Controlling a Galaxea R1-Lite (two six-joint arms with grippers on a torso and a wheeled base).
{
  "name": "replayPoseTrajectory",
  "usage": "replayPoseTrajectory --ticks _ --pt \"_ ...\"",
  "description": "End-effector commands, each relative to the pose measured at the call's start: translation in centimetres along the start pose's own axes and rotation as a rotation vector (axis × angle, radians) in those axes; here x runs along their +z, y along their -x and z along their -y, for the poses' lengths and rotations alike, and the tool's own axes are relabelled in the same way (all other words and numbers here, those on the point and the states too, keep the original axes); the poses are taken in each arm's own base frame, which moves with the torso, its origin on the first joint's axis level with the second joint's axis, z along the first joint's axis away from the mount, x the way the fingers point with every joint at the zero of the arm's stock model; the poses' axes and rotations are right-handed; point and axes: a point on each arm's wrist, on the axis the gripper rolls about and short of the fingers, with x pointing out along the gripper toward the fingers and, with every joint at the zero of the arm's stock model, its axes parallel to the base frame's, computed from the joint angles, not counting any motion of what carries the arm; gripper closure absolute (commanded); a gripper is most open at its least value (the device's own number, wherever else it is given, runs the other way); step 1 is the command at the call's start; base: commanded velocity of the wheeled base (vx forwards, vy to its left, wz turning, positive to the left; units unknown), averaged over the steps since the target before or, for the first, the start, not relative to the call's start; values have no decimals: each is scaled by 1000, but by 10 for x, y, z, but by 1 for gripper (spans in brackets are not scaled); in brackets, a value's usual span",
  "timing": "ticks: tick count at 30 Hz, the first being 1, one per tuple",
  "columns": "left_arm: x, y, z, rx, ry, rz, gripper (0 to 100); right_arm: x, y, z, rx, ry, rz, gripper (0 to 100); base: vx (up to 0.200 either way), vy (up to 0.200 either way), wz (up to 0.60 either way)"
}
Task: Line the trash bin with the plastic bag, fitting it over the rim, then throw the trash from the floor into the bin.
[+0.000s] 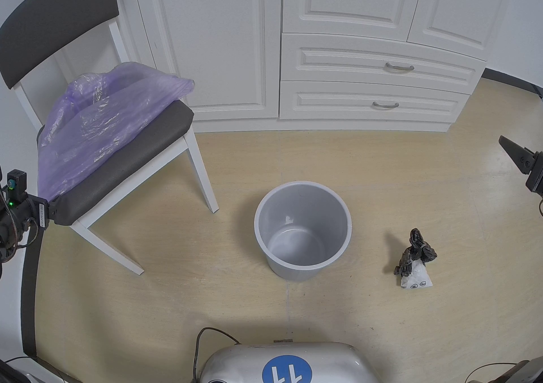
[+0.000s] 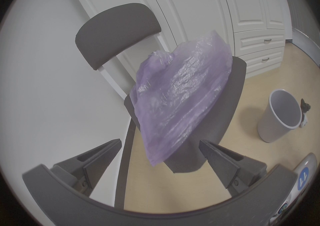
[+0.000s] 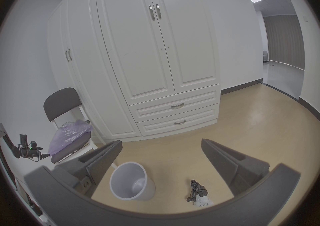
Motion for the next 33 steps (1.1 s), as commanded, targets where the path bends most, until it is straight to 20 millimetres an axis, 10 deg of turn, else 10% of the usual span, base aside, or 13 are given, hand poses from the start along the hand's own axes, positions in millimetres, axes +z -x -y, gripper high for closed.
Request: replayPoseTrajectory --ticks 1,23,33 --pt "8 -3 -3 9 -22 23 0 -3 -1 1 -1 1 -9 0 0 0 0" --pt "3 -38 4 47 -65 -55 0 -3 -1 0 18 -1 -16 0 0 0 0" --pt "31 -55 -11 94 -38 32 0 -3 -2 3 10 -1 -16 0 0 0 0"
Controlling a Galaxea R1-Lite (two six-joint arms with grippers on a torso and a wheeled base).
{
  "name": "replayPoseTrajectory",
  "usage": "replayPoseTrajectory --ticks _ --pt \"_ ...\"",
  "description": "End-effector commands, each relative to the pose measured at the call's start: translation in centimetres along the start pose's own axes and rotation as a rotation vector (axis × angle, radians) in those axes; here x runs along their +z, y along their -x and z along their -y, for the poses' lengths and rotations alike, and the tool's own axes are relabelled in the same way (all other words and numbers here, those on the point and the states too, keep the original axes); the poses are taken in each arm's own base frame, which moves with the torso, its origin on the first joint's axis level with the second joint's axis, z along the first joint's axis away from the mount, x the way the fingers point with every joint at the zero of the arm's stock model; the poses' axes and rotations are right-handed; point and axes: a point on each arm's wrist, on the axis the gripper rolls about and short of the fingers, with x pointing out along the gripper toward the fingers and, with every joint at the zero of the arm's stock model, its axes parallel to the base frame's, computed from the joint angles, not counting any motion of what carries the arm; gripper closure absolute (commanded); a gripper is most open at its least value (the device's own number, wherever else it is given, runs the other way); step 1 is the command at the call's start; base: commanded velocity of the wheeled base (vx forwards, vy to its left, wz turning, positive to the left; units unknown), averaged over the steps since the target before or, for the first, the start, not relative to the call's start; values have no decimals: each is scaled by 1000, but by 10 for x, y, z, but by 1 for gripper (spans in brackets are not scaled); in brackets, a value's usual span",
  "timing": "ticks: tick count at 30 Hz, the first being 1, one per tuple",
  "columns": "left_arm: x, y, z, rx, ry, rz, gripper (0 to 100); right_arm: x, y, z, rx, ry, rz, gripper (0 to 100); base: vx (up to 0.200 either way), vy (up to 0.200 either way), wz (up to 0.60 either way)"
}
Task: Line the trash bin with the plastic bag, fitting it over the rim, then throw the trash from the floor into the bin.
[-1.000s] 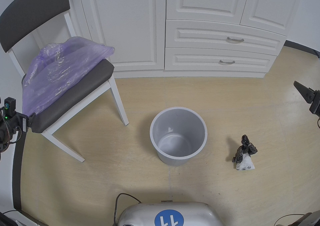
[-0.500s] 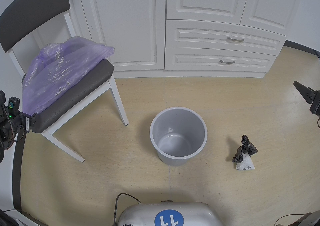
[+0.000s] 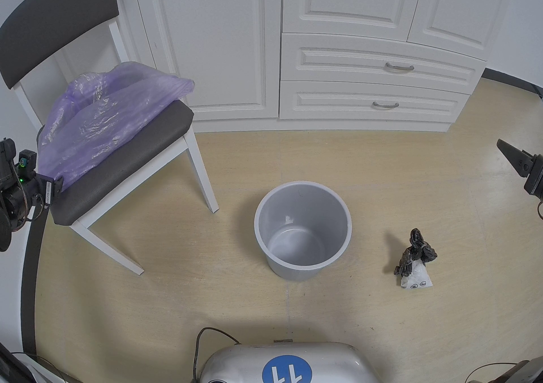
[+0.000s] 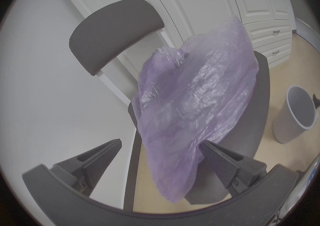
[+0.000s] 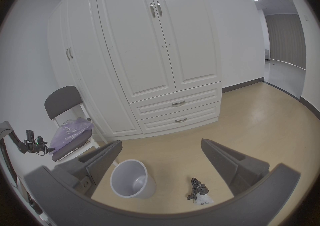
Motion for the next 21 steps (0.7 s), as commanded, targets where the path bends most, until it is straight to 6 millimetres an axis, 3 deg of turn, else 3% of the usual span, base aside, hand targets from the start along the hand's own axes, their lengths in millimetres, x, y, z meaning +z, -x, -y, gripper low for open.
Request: replayPoseTrajectory --ticks 1,4,9,21 --pt "16 -3 -9 29 31 56 0 2 0 1 1 0 5 0 0 0 0" --pt "31 10 -16 33 93 113 0 2 0 1 2 0 6 0 0 0 0" --pt "32 12 -17 21 111 91 0 2 -1 1 1 0 5 0 0 0 0" --pt "-10 -11 -4 -3 100 -70 0 1 -1 1 1 -1 2 0 0 0 0"
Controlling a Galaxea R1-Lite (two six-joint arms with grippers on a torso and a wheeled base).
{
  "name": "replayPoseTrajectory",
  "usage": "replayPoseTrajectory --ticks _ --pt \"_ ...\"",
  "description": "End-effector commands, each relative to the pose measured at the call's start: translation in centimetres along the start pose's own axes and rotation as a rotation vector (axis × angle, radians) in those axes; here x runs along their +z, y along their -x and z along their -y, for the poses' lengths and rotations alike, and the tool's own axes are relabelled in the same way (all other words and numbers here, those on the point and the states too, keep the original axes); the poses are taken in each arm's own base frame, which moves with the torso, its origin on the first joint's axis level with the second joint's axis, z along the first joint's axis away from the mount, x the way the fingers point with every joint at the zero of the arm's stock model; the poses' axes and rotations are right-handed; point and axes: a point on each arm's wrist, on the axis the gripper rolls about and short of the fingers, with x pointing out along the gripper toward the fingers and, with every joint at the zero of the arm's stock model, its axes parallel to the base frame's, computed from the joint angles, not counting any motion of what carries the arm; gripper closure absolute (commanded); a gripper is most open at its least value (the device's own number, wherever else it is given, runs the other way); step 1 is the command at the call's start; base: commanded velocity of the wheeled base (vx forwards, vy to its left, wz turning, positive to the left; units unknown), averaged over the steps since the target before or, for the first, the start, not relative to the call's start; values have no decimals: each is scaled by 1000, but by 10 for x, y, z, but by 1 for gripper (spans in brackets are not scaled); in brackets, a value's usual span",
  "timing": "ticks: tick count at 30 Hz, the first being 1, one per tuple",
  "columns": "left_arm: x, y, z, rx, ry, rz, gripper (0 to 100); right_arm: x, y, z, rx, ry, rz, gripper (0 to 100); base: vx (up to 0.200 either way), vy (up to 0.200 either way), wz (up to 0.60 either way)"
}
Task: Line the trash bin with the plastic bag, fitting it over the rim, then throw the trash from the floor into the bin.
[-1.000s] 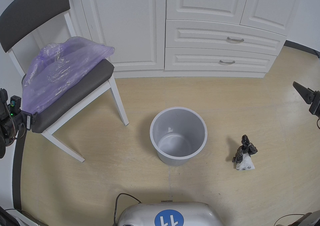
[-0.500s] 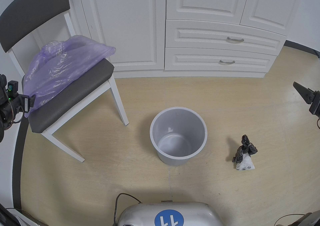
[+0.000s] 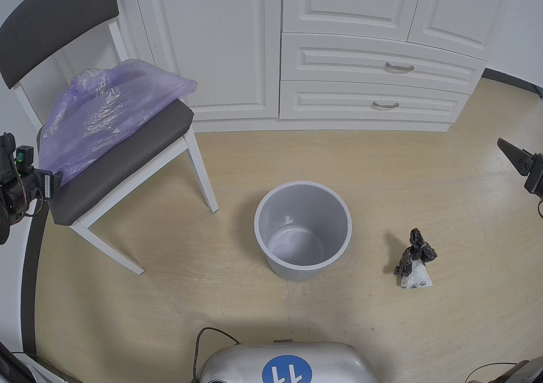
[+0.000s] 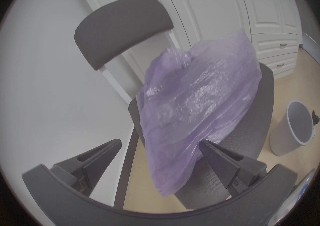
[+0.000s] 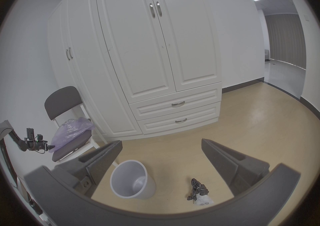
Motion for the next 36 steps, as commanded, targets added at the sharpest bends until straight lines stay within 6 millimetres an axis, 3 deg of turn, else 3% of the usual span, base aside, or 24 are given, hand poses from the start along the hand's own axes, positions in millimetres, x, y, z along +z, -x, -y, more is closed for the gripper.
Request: replayPoseTrajectory --ticks 1,15,19,23,32,36 --pt "-17 -6 -2 4 2 -64 0 0 0 0 1 0 -1 0 0 0 0" --pt "-26 -5 -20 57 22 -88 0 0 0 0 1 0 -1 0 0 0 0" --pt "-21 -10 -16 52 24 -56 0 0 0 0 1 0 2 0 0 0 0" --pt "-8 -21 0 32 63 70 0 1 0 0 1 -1 3 0 0 0 0" --pt "20 -16 29 -61 141 175 0 1 -2 1 -5 -2 3 0 0 0 0" --pt "21 -20 32 -67 143 177 0 0 -3 2 -6 -3 0 0 0 0 0"
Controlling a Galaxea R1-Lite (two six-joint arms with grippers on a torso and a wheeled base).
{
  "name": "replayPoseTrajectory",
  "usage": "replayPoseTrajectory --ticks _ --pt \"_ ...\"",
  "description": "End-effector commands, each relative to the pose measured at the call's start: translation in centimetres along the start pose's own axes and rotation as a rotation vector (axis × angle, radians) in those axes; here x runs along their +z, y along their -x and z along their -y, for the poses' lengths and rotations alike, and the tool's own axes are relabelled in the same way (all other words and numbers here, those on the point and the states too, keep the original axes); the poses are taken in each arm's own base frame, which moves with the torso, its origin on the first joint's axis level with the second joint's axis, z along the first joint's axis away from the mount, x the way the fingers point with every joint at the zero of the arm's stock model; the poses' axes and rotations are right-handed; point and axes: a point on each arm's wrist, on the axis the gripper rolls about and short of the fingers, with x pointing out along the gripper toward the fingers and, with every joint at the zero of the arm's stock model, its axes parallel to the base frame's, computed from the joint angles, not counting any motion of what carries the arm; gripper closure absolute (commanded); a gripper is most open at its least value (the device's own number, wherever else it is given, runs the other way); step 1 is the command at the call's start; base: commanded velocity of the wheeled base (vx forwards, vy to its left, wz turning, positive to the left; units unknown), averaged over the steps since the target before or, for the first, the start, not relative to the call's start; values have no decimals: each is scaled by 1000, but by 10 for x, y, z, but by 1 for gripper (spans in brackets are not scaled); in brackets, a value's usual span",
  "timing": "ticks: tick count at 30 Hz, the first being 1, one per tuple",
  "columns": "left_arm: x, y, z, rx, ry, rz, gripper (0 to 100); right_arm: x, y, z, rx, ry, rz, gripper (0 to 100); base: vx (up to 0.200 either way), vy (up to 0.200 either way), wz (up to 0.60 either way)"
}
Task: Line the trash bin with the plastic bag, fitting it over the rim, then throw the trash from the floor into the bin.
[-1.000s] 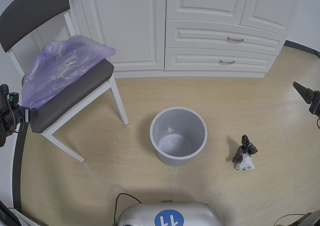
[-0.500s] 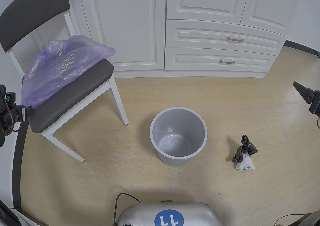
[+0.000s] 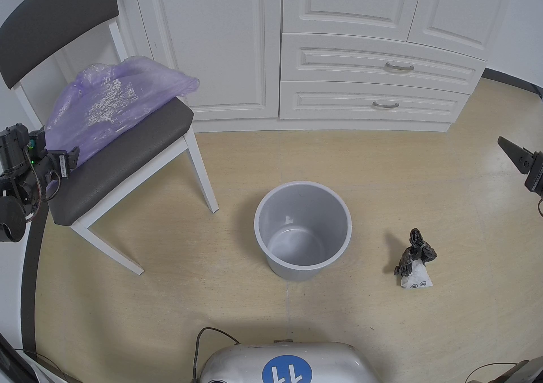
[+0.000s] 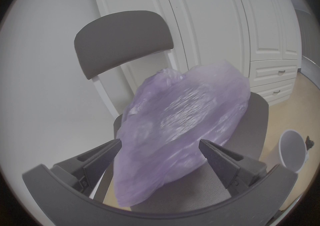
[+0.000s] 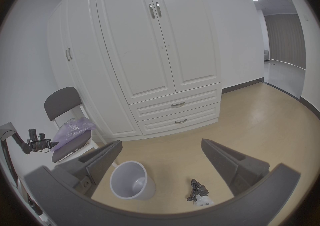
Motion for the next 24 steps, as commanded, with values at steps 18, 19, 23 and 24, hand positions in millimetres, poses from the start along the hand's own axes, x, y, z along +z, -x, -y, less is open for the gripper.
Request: replayPoseTrajectory --ticks 18,19,23,24 --pt "39 -11 -20 55 13 95 0 -2 -2 1 -2 -2 -10 0 0 0 0" --pt "41 -2 -17 41 12 88 0 -2 -2 1 -2 -2 -10 0 0 0 0" --pt "37 28 15 -82 0 45 0 -3 -2 1 -3 -3 -16 0 0 0 0" --pt "35 35 25 -113 -6 33 0 -3 -2 1 -3 -1 -16 0 0 0 0"
